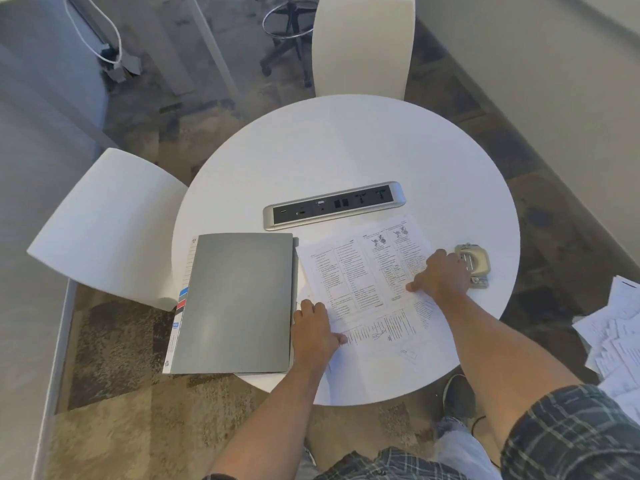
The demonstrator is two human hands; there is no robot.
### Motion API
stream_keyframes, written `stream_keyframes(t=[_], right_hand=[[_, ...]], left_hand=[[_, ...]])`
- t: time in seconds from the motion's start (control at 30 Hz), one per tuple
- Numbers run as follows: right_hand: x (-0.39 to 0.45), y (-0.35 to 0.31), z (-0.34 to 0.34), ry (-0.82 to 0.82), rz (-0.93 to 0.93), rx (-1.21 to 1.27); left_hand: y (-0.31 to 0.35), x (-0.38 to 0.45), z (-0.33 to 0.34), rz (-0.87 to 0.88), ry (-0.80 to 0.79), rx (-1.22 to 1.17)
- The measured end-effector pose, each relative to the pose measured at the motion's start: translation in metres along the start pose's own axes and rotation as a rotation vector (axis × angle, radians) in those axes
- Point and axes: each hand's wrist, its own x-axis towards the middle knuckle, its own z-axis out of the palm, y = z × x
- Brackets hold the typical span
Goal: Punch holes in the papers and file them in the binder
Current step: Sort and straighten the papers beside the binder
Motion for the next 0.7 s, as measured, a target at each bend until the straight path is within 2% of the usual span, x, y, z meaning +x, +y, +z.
stream_keyframes(t=[0.23,0.5,0.57,0.63,0.7], right_hand=[[0.003,0.002,0.002,0.042,0.026,0.011],[0.011,0.005,0.003,-0.026,0.083,0.137],[0.006,0.007,0.003,0.032,0.079,0.163],[-0.002,0.009,0.001,0.169,0.047,0.235],[-0.009,0.010,-0.002,0.265,-0.032,0.416]], left_hand=[[-0.001,-0.003,-0.003,0.025,0.008,0.025],[0.000,-0.004,-0.004,0.020,0.003,0.016],[0.001,-0.004,-0.005,0.021,-0.005,0.027],[0.001,-0.002,-0.007,0.020,-0.022,0.038],[0.001,0.001,-0.012,0.020,-0.056,0.053]])
